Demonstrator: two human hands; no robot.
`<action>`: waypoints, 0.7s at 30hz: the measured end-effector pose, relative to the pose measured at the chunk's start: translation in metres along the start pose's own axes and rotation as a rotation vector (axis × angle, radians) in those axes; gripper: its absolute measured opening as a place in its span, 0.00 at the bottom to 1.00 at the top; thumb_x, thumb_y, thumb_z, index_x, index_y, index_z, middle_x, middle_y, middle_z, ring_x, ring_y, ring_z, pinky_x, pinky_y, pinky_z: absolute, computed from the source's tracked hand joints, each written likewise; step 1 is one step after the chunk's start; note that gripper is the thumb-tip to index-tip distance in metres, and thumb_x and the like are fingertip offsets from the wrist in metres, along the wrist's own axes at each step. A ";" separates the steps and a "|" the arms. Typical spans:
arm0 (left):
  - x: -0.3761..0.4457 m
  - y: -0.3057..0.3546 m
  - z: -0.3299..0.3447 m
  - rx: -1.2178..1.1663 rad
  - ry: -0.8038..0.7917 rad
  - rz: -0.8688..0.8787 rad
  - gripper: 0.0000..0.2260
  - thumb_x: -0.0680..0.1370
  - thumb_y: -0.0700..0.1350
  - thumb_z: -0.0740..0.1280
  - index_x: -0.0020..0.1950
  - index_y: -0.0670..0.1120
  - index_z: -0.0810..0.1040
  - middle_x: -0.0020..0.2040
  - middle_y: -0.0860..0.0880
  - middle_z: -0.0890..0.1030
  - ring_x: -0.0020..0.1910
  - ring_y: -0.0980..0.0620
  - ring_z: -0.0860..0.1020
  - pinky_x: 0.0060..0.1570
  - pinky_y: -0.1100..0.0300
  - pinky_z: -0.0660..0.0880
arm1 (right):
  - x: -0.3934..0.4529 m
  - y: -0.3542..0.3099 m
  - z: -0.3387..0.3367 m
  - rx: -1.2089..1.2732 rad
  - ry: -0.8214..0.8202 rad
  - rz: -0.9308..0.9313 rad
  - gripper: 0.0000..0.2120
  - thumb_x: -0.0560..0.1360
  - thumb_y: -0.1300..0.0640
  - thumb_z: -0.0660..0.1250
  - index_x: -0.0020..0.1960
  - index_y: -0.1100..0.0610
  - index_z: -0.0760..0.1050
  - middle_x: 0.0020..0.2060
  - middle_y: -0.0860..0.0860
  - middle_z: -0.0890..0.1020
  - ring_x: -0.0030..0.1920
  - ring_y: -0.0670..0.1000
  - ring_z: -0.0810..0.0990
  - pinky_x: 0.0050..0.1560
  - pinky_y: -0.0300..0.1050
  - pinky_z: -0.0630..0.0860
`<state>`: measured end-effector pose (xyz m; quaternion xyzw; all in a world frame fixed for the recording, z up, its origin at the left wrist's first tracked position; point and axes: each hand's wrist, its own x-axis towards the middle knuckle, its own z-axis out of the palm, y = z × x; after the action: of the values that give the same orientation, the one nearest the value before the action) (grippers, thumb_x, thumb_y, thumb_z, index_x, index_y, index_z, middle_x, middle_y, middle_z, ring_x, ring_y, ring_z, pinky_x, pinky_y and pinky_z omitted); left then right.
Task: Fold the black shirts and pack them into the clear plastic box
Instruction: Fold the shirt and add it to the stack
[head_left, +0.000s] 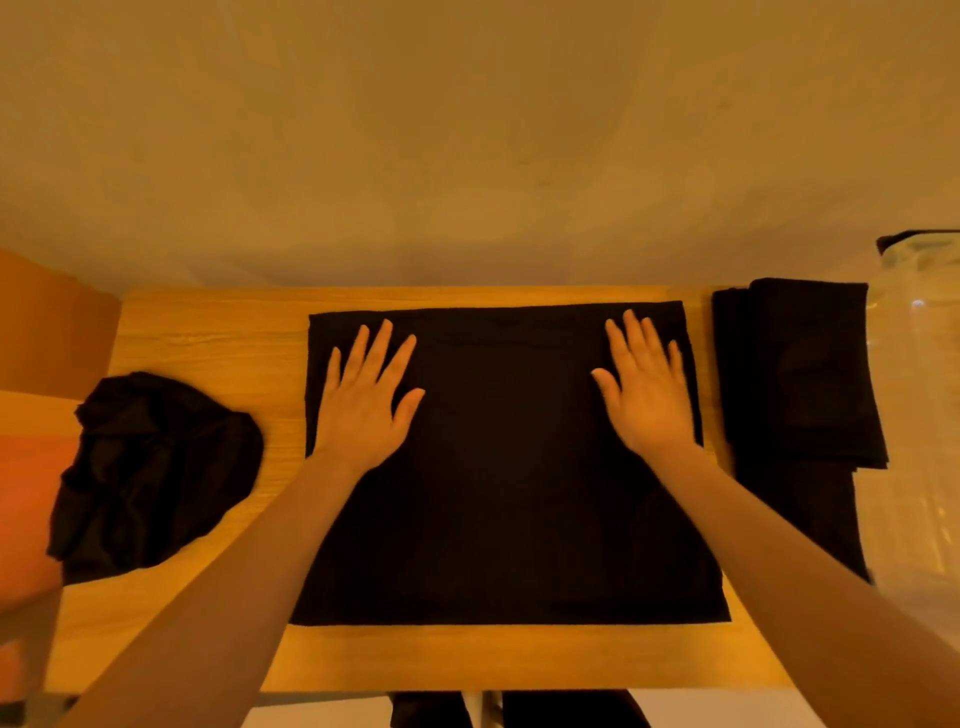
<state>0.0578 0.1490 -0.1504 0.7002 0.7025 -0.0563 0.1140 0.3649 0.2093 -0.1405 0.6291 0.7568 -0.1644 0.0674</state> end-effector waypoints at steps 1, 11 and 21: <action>-0.003 -0.004 -0.001 -0.004 -0.004 -0.019 0.29 0.77 0.61 0.43 0.76 0.52 0.45 0.77 0.46 0.46 0.74 0.50 0.39 0.72 0.46 0.41 | -0.001 0.008 -0.003 0.025 0.001 0.034 0.28 0.81 0.46 0.49 0.77 0.54 0.47 0.76 0.52 0.47 0.76 0.52 0.43 0.74 0.53 0.43; -0.157 -0.001 0.023 -0.039 0.017 0.291 0.27 0.81 0.58 0.42 0.75 0.45 0.56 0.77 0.46 0.53 0.76 0.49 0.45 0.72 0.50 0.46 | -0.146 0.007 0.033 -0.106 -0.043 -0.314 0.28 0.80 0.40 0.39 0.74 0.54 0.54 0.72 0.51 0.61 0.75 0.49 0.48 0.72 0.48 0.46; -0.206 -0.044 0.029 0.024 -0.119 0.398 0.25 0.82 0.58 0.44 0.69 0.44 0.65 0.69 0.47 0.69 0.76 0.53 0.46 0.73 0.57 0.45 | -0.211 0.057 0.047 -0.148 -0.176 -0.312 0.30 0.79 0.37 0.43 0.76 0.51 0.49 0.70 0.51 0.65 0.76 0.46 0.45 0.72 0.46 0.49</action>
<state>0.0153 -0.0587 -0.1322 0.8220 0.5415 -0.0824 0.1558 0.4579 0.0067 -0.1287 0.4807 0.8463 -0.1709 0.1530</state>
